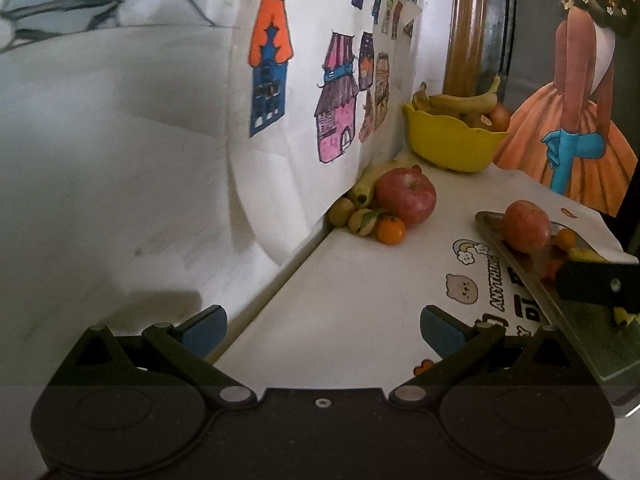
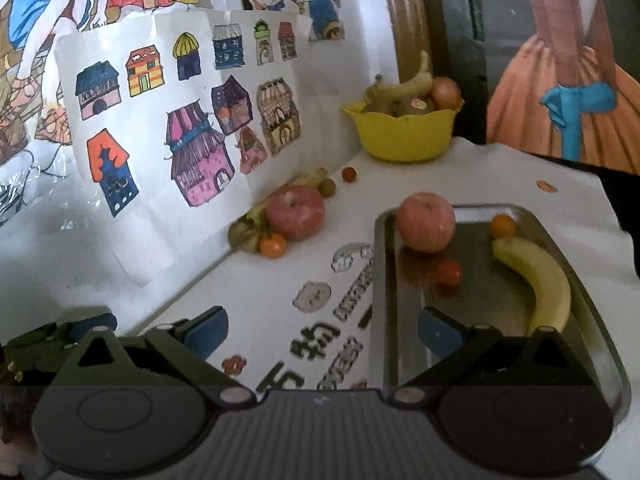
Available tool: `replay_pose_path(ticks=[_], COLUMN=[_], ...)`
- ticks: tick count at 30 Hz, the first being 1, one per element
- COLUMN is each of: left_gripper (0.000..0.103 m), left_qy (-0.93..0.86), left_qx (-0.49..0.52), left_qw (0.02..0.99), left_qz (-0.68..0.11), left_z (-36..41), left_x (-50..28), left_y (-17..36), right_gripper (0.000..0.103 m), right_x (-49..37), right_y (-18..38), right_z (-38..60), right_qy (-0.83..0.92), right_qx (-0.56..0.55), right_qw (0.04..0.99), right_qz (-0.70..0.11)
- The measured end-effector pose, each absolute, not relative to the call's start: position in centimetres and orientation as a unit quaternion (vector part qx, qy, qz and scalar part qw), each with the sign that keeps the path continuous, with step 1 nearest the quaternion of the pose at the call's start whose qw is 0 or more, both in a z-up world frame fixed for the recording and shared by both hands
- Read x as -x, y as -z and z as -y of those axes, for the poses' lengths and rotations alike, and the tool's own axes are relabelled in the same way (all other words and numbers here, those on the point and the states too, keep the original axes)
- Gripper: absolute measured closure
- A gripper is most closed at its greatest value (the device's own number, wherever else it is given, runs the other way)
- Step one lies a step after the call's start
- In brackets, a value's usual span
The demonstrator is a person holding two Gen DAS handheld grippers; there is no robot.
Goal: Organize fruits
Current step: 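Withdraw both open tools from the tray toward the fruit by the wall, then grasp a mandarin with the left tool while the right tool grasps a large red apple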
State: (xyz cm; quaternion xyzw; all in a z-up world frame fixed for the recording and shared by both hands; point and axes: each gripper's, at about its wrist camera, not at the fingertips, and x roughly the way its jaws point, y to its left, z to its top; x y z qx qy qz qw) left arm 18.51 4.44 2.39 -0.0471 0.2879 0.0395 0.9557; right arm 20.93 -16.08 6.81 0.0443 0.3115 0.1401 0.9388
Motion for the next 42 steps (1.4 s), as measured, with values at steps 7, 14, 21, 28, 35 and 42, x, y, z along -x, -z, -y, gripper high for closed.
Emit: replay_pose_path(ticks=[7, 14, 21, 28, 35, 42], left_gripper=[0.001, 0.001, 0.001, 0.001, 0.011, 0.022], left_qy=[-0.014, -0.008, -0.018, -0.021, -0.004, -0.002], left_qx=[0.044, 0.014, -0.002, -0.017, -0.051, -0.061], left_qw=[0.96, 0.959, 0.955, 0.951, 0.952, 0.95], left_qz=[-0.275, -0.281, -0.297, -0.308, -0.303, -0.306], left_z=[-3.5, -1.4, 0.0, 1.2, 2.6, 2.9], left_x=[-20.9, -24.3, -27.4, -29.1, -29.9, -31.1], left_y=[-2.6, -2.2, -1.5, -1.4, -1.1, -0.5], right_gripper=[0.0, 0.0, 0.0, 0.002, 0.01, 0.022], right_x=[-25.3, -31.4, -38.0, -43.0, -44.5, -44.9], right_y=[-6.8, -5.7, -4.2, -3.3, -2.8, -2.6], right_z=[16.5, 17.0, 15.9, 14.2, 12.5, 11.4], right_qy=[-0.186, -0.239, -0.269, -0.291, -0.315, -0.33], right_qx=[-0.02, -0.013, -0.003, -0.012, -0.005, 0.007], right_qw=[0.939, 0.92, 0.898, 0.881, 0.867, 0.859], right_qz=[-0.289, -0.311, -0.349, -0.374, -0.385, -0.39])
